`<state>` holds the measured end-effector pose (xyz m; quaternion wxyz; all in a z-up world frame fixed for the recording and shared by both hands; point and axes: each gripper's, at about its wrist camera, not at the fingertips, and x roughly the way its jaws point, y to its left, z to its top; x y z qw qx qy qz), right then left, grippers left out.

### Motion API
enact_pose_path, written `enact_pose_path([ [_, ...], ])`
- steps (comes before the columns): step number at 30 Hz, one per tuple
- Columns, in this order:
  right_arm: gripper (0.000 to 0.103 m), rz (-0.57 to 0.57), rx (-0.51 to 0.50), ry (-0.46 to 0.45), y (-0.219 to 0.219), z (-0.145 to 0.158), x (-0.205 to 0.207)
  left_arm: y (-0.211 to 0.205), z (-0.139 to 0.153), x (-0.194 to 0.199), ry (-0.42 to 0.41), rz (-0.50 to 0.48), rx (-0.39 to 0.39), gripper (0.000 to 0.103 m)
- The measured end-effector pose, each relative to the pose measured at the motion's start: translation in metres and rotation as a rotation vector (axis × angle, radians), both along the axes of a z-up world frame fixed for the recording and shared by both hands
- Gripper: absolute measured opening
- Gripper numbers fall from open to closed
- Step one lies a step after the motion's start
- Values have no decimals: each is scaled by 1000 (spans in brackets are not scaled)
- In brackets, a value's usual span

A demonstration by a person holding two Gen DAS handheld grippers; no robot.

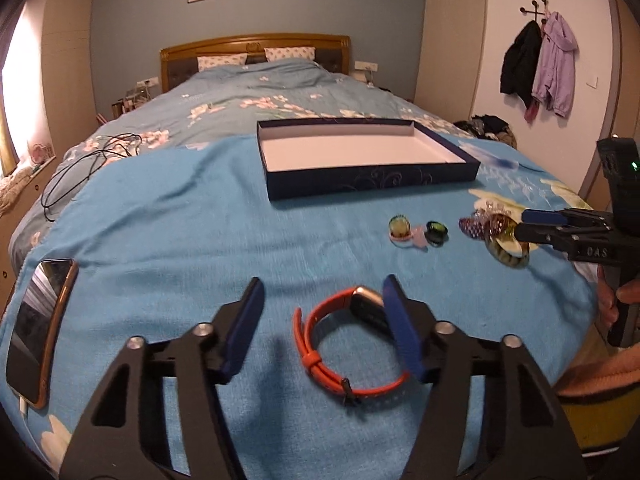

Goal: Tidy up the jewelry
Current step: 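Grasp the orange smartwatch band with the left tool while the right tool grasps the tortoiseshell bangle, then lift and carry the band with the left tool while the right tool carries the bangle into the tray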

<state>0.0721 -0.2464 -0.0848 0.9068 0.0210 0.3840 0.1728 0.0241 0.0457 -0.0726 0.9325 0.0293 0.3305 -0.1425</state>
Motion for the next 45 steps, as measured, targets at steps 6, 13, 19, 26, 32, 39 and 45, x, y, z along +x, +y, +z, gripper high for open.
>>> enact_pose_path([
  [6, 30, 0, 16, 65, -3, -6, 7, -9, 2, 1, 25, -65, 38, 34],
  [13, 27, 1, 20, 74, -6, -8, 11, -15, 3, -3, 66, -129, 103, 27],
  [19, 27, 1, 24, 75, -7, -7, 12, -16, 7, -3, 27, -185, 179, 31],
  [26, 27, 3, 23, 74, -7, -8, 13, -23, -9, 9, 77, -241, 302, 15],
  [32, 13, 6, 8, 72, -6, -9, 14, -24, -5, 16, 113, -177, 236, 10],
  [39, 7, 1, 12, 59, -9, -5, 18, -11, -3, 36, 199, 52, 3, 9],
  [45, 6, 12, 2, 64, -12, -4, 20, -22, -4, 35, 214, 18, 14, 17],
])
